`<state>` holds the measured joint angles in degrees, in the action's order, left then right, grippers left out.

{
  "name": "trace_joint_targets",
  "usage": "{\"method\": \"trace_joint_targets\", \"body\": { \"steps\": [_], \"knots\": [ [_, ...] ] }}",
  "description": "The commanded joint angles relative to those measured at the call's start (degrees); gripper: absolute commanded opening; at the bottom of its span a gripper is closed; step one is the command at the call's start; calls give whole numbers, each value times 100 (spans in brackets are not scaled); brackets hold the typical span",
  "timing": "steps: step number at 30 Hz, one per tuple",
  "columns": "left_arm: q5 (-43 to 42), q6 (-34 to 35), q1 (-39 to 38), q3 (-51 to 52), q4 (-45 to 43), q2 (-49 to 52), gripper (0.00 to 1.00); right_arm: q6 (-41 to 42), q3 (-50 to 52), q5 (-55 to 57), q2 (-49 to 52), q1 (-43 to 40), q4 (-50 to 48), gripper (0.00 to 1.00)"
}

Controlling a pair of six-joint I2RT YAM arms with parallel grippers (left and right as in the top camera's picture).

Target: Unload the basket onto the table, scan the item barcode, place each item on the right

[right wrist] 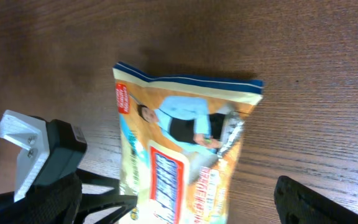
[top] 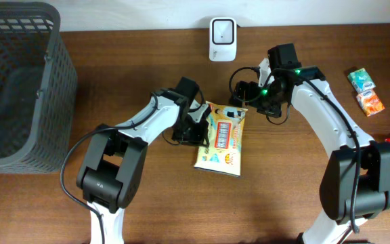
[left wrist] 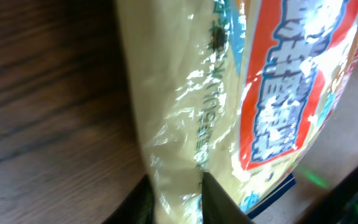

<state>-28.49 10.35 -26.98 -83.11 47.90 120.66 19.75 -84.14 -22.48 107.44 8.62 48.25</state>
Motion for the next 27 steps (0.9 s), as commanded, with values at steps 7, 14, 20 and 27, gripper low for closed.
{"method": "trace_joint_targets", "body": {
  "steps": [7, 14, 20, 27],
  "knots": [
    [-713, 31, -13, -20, -291, 90, 0, 48, 37, 72, -22, 44, 37, 99],
    [-149, 400, -13, -20, -433, 87, 32, 76, 245, 68, -22, 44, 31, 99],
    [282, 398, 210, -26, -334, 87, 68, 221, 518, 229, -20, 356, -7, 99],
    [284, 396, 444, -33, 20, 87, 68, 988, 525, 1906, -20, 1272, -140, 99]
  ]
}}
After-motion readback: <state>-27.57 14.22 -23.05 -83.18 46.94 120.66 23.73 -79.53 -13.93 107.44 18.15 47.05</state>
